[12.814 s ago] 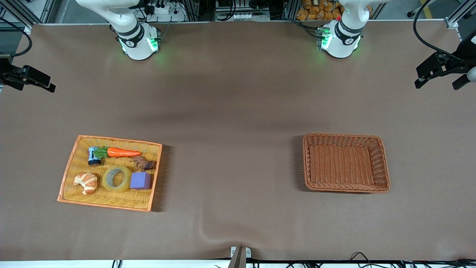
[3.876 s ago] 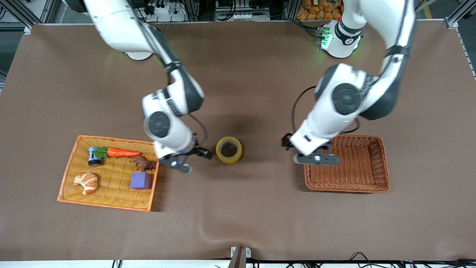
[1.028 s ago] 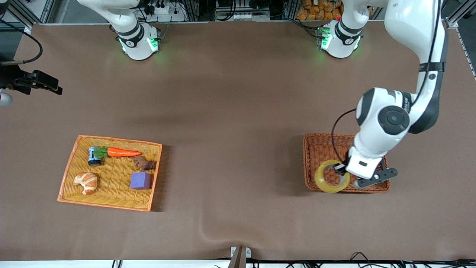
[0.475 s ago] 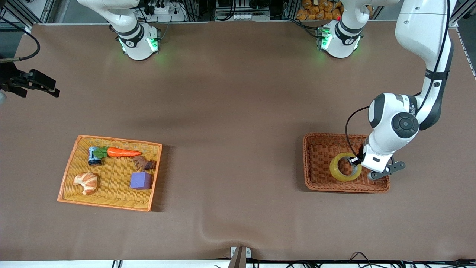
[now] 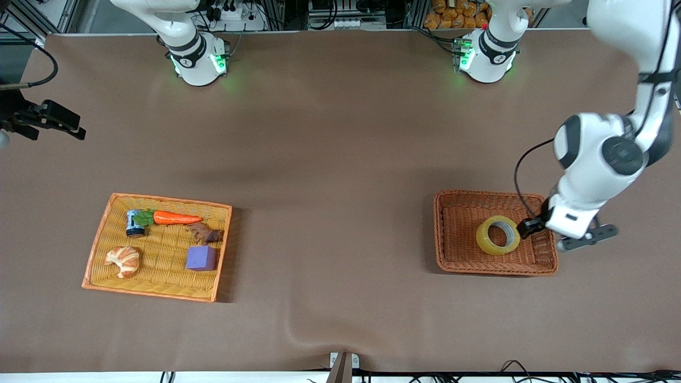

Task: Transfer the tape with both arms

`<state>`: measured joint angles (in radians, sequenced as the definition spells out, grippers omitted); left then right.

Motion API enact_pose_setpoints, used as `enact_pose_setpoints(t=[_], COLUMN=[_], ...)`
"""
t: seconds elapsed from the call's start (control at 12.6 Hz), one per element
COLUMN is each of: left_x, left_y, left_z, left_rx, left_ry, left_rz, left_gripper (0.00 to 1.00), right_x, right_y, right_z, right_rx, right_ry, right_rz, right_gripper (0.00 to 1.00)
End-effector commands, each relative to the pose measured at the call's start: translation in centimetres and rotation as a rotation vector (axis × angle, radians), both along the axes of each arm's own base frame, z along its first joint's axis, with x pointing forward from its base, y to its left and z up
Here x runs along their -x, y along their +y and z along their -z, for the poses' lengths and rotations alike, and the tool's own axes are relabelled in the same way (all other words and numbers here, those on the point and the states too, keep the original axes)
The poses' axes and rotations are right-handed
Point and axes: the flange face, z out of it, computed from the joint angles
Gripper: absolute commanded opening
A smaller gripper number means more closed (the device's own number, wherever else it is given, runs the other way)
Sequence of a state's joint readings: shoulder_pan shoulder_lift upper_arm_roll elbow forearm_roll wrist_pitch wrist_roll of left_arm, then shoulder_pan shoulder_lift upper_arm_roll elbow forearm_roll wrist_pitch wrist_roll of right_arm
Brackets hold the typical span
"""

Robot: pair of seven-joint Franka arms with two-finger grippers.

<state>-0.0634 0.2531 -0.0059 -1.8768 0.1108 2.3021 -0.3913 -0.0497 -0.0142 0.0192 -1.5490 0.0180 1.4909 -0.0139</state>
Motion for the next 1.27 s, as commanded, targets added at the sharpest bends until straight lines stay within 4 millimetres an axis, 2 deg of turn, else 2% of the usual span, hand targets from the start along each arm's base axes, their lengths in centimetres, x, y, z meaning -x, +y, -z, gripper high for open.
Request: enact_pose_setpoints(t=[0.0,0.16,0.32,0.47,0.63,1.03,1.19], left_x=[1.6,2.7,4.9,6.0,6.6,7.3,7.5], left_y=[0.5,0.9,0.3,-1.2,-1.5,-1.3,-1.4], left_z=[-10.1,-15.3,-19.2,-20.7,-22.8,-22.5,-23.2], left_rx=[-0.047,-0.058,-0.054,-0.059,0.013,0.052,0.051], left_ry=[0.012,0.035,0.011,0.042,0.084,0.16,0.173], left_rz=[0.081,0.113,0.123,0.188,0.23,0.273,0.276], left_gripper=[1.0,1.0,1.0,1.0,1.0,1.0,1.0], right_x=[-0.1,-0.1,-0.1,-0.1,-0.1,-0.1,-0.1], right_y=[0.3,0.4,0.4,0.4,0.4,0.4,0.5], right_z=[-0.1,-0.1,-0.1,-0.1,0.0,0.2,0.1], right_rx=[0.003,0.005,0.005,0.005,0.005,0.005,0.005], right_ry=[-0.007,-0.005,-0.005,-0.005,-0.004,0.0,-0.002], right_rz=[0.01,0.01,0.01,0.008,0.008,0.011,0.011], right_gripper=[1.0,1.0,1.0,1.0,1.0,1.0,1.0])
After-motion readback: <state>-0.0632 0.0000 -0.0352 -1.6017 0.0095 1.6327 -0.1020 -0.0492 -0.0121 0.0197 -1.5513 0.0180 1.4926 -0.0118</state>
